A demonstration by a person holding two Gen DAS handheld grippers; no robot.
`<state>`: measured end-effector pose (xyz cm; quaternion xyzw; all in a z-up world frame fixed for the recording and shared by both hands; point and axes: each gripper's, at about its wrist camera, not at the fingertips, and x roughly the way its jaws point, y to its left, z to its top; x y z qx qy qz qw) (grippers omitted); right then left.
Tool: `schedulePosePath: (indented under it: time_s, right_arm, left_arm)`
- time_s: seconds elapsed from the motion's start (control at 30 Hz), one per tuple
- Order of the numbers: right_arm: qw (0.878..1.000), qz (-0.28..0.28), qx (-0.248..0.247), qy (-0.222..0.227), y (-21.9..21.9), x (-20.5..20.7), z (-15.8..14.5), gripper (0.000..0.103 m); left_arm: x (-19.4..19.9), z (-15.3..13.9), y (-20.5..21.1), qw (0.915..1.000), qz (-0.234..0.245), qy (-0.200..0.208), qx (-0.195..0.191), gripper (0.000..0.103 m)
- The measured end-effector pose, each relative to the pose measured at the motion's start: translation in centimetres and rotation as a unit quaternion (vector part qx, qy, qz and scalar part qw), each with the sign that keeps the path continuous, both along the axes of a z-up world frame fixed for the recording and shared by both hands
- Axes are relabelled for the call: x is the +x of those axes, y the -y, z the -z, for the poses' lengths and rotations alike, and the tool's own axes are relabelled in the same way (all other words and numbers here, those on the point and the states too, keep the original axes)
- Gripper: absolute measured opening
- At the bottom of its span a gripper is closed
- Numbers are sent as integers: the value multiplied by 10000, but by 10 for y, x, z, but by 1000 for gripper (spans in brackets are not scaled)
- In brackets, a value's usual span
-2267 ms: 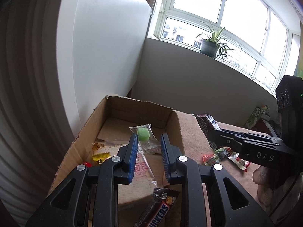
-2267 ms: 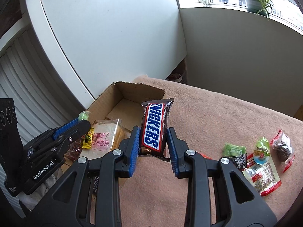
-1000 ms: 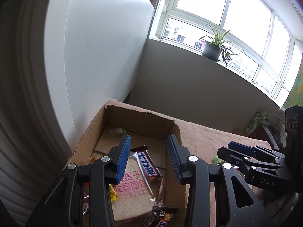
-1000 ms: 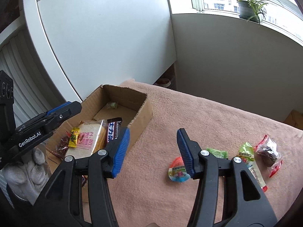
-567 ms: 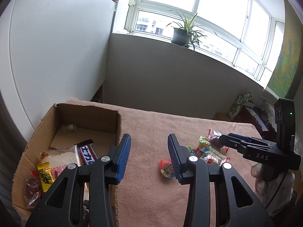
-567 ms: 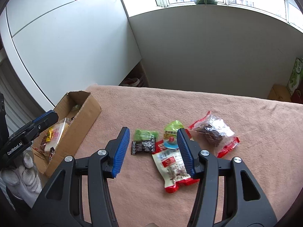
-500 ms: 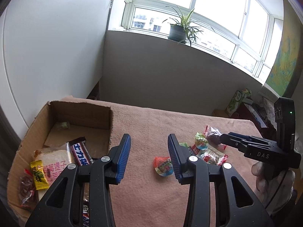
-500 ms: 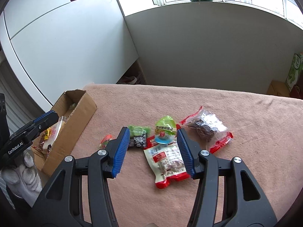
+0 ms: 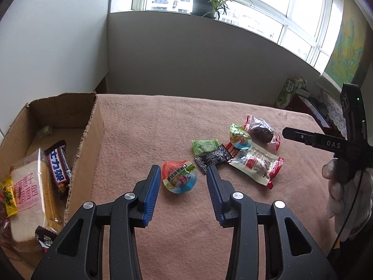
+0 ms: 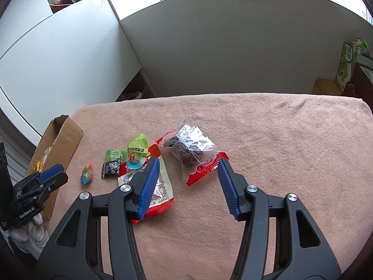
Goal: Organize snacks
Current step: 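Grasp the dark candy bag with the right tool while the left tool grasps the candy cup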
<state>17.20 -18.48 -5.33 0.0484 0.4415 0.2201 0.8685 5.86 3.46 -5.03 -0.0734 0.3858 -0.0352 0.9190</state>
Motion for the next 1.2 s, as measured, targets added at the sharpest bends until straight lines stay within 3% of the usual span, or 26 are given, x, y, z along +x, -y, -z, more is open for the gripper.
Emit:
schedulePosePath:
  time_s: [0.17,0.2,0.27,0.53,0.93,1.1,1.2]
  right_arm:
    - [9997,25,-239,-30,-10,19,5,57]
    - [9997,26,-257,-21,-12,22,6,68]
    - [9997,22,-243,43,-14,26,5,76]
    - [9994,-108,-323,-43,-26,39,14,76]
    - [9955,-281,-905,43,-52,35,28,76]
    - [9949,-242,-976,-2,-54,36,33,55]
    - [9951,-224,-960,3,-54,36,33,48]
  left_arm:
    - [2,8,-1,9999,-58,-119,22,41]
    - [3,10,-1,9999,-44,-143,27,42]
    - [4,13,3,9998,-1,-183,117,44]
    - [24,28,11,9985,-86,-413,356,44]
    - [33,37,7,9982,-126,-543,218,42]
    - [30,35,-3,9984,-129,-529,143,41]
    - [30,36,-1,9984,-122,-516,212,38]
